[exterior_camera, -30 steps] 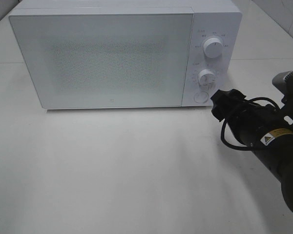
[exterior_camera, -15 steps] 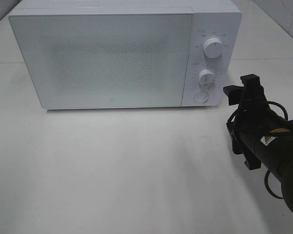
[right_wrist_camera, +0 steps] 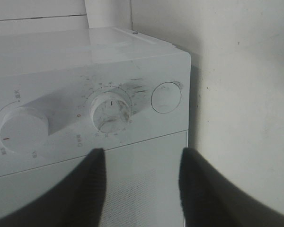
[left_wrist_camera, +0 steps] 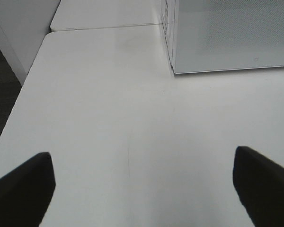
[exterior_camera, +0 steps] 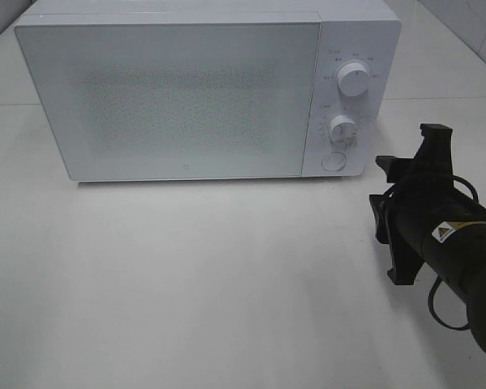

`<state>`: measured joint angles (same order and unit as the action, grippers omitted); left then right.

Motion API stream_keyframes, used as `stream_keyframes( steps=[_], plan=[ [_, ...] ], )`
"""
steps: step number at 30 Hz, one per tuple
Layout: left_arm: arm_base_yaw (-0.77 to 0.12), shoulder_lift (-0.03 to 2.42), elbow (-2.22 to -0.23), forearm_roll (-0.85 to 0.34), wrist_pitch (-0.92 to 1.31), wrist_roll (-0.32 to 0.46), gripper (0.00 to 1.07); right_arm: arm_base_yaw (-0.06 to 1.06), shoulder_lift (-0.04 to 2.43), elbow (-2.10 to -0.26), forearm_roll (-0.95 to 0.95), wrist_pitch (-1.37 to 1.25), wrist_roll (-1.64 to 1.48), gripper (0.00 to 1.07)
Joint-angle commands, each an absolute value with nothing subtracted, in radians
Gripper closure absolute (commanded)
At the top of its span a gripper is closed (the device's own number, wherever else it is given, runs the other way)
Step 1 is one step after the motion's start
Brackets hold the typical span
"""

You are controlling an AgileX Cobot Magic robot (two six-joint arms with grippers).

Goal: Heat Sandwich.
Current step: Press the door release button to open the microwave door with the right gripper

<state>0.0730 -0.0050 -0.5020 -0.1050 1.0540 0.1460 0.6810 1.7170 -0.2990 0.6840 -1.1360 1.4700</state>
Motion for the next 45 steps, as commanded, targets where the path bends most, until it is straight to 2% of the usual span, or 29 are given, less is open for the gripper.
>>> stream_keyframes(
  steps=[1, 2, 3, 18, 25, 36, 45],
  plan=[
    [0.078, -0.026, -0.502, -0.108, 1.043, 0.139, 0.11, 0.679, 1.719, -0.301, 0.678, -1.11, 1.462, 0.98],
    [0.078, -0.026, -0.502, -0.108, 1.043, 0.139, 0.11, 0.679, 1.719, -0.301, 0.678, -1.106, 1.461, 1.06],
    [0.078, -0.026, -0.502, -0.108, 1.043, 0.139, 0.11, 0.679, 1.719, -0.301, 0.677, -1.102, 1.461, 1.07],
    [0.078, -0.026, -0.502, -0.108, 1.043, 0.139, 0.11, 0.677, 1.747, -0.317, 0.667, -1.077, 1.461, 1.07],
    [0.078, -0.026, -0.502, -0.108, 1.043, 0.139, 0.11, 0.587, 1.84, -0.398, 0.522, -1.076, 1.516, 1.07],
    [0.078, -0.026, -0.502, -0.108, 1.043, 0.139, 0.11, 0.478, 1.96, -0.551, 0.423, -1.006, 1.519, 1.07],
    [0.078, -0.026, -0.502, -0.108, 1.043, 0.139, 0.11, 0.468, 2.012, -0.629, 0.421, -0.972, 1.519, 1.07]
  ],
)
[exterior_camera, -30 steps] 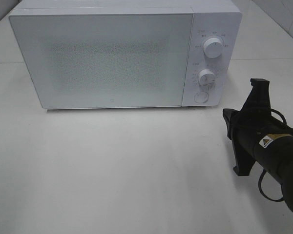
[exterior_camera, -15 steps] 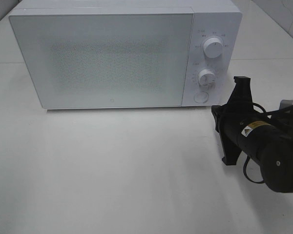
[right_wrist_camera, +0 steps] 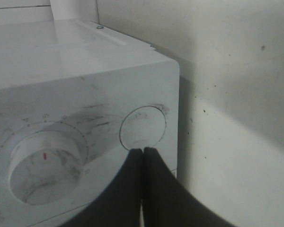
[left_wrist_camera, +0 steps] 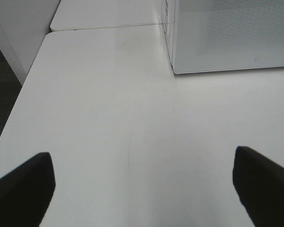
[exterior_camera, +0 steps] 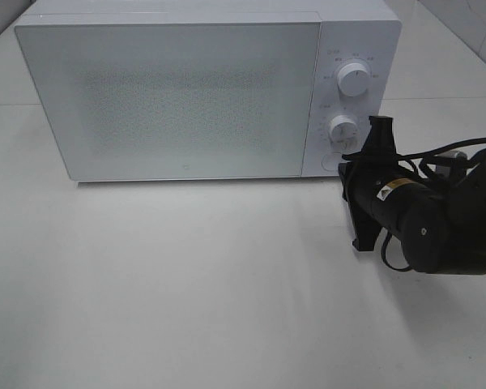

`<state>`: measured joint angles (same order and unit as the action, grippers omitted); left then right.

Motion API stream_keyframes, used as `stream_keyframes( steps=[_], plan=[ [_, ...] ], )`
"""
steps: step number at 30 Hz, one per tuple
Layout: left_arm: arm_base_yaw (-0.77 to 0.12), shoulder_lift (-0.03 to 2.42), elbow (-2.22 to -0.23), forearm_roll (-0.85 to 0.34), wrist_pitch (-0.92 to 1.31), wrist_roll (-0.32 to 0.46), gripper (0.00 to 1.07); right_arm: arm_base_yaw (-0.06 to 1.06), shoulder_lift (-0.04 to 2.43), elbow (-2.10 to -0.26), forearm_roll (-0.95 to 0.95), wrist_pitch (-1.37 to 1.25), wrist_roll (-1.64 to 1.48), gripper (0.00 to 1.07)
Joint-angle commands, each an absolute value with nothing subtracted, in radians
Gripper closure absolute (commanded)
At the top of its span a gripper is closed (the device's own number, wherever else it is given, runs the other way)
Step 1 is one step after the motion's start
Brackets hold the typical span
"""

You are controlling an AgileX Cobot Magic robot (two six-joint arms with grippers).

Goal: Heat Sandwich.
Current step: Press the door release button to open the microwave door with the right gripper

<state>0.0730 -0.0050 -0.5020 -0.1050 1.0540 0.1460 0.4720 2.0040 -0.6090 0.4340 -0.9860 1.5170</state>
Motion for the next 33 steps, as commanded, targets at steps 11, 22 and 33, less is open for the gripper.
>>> stream_keyframes(
  steps=[11, 22, 33],
  plan=[
    [0.078, -0.026, -0.502, -0.108, 1.043, 0.139, 0.11, 0.409, 2.086, -0.746, 0.398, -0.907, 1.511, 1.07],
    [0.078, -0.026, -0.502, -0.108, 1.043, 0.139, 0.11, 0.398, 2.086, -0.786, 0.391, -0.931, 1.509, 1.07],
    [0.078, -0.026, -0.502, -0.108, 1.043, 0.139, 0.11, 0.398, 2.105, -0.819, 0.384, -1.049, 1.501, 1.07]
  ],
)
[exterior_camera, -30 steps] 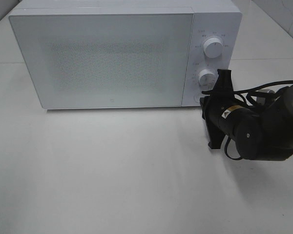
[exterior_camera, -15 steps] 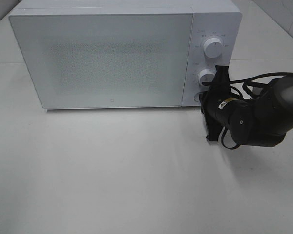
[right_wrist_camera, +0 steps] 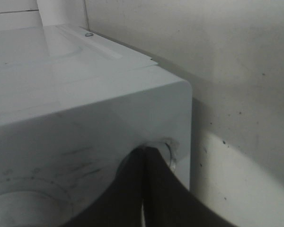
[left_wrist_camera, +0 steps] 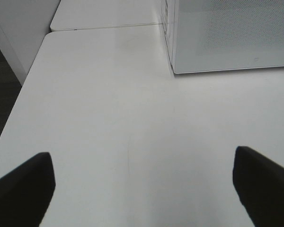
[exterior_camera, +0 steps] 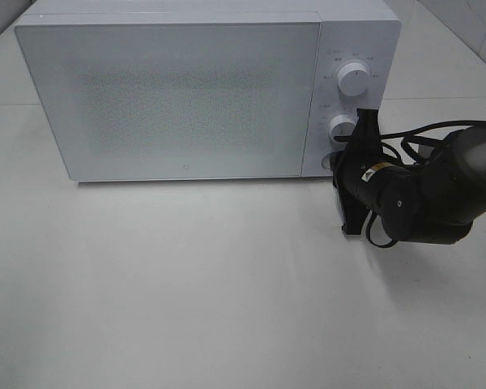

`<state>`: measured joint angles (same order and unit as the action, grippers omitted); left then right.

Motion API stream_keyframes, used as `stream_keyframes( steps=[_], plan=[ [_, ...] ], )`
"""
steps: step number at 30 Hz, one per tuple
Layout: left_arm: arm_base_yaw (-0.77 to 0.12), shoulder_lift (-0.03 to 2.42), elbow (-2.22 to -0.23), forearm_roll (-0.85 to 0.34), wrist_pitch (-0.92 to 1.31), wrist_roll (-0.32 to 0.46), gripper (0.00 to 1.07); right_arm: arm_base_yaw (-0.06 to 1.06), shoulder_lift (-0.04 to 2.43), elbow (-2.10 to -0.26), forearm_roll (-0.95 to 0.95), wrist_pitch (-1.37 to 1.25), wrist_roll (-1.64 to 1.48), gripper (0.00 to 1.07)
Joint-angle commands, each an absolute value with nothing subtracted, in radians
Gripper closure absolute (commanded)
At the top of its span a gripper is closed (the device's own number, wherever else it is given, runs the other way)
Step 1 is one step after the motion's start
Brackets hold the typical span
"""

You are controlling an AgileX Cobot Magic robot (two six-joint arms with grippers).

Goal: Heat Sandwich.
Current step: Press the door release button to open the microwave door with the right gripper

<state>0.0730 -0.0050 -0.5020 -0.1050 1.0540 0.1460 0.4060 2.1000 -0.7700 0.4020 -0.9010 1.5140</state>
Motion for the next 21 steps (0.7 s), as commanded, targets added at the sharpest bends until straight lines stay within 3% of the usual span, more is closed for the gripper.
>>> stream_keyframes(
  steps=[1, 6, 21],
  plan=[
    [0.078, -0.026, -0.502, -0.108, 1.043, 0.139, 0.11, 0.398, 2.119, -0.83, 0.373, -1.076, 1.503, 1.07],
    [0.078, -0.026, -0.502, -0.108, 1.043, 0.139, 0.11, 0.398, 2.188, -0.898, 0.365, -1.202, 1.509, 1.07],
    [0.078, -0.026, -0.502, -0.108, 1.043, 0.139, 0.11, 0.398, 2.194, -0.906, 0.368, -1.16, 1.501, 1.07]
  ],
)
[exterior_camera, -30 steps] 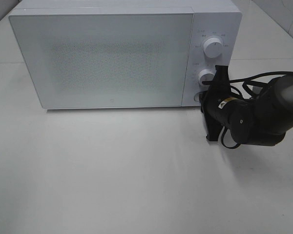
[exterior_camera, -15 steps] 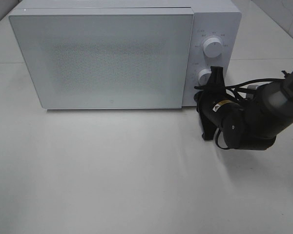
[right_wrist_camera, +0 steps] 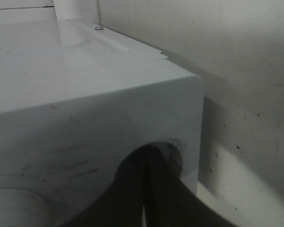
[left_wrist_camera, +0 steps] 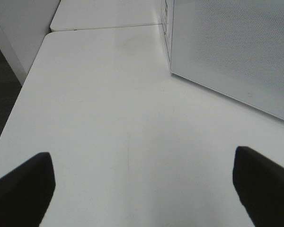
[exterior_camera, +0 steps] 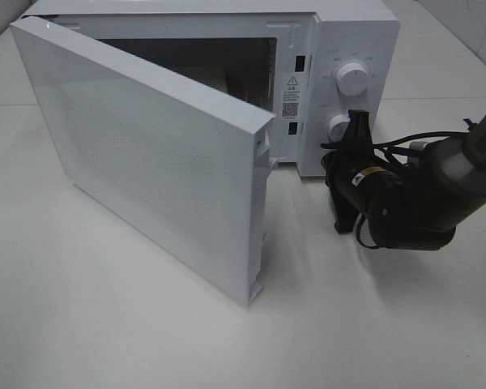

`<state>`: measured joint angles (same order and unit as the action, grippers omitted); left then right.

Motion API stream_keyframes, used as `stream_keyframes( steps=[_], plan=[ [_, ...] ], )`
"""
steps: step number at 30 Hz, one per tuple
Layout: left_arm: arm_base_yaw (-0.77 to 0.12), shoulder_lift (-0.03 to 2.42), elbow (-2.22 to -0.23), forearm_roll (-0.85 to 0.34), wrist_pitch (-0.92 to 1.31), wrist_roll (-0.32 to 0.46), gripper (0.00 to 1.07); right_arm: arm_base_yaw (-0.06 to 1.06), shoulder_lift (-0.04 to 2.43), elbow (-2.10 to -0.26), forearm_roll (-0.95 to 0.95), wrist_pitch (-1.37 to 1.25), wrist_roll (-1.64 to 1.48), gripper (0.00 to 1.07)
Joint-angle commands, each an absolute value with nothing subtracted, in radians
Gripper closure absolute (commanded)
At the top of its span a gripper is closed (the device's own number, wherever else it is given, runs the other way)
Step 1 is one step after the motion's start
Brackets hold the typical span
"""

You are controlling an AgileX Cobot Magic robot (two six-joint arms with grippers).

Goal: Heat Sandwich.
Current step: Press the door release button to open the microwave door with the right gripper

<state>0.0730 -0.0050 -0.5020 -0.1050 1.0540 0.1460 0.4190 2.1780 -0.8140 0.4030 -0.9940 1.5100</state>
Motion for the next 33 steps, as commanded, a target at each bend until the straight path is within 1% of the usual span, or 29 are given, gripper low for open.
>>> stream_keyframes(
  steps=[1, 15, 25, 33],
  plan=[
    [0.078, -0.026, -0.502, -0.108, 1.043, 0.139, 0.11, 0.398, 2.194, -0.906, 0.368, -1.16, 1.501, 1.07],
    [0.078, -0.026, -0.502, -0.108, 1.043, 0.139, 0.11, 0.398, 2.163, -0.899, 0.365, -1.022, 1.486, 1.07],
    [0.078, -0.026, -0.502, -0.108, 1.043, 0.139, 0.11, 0.398, 2.105, -0.857, 0.361, -0.878, 1.46, 1.07],
    [0.078, -0.026, -0.502, -0.108, 1.043, 0.139, 0.11, 0.398, 2.05, -0.804, 0.317, -0.752, 1.452, 1.07]
  ],
)
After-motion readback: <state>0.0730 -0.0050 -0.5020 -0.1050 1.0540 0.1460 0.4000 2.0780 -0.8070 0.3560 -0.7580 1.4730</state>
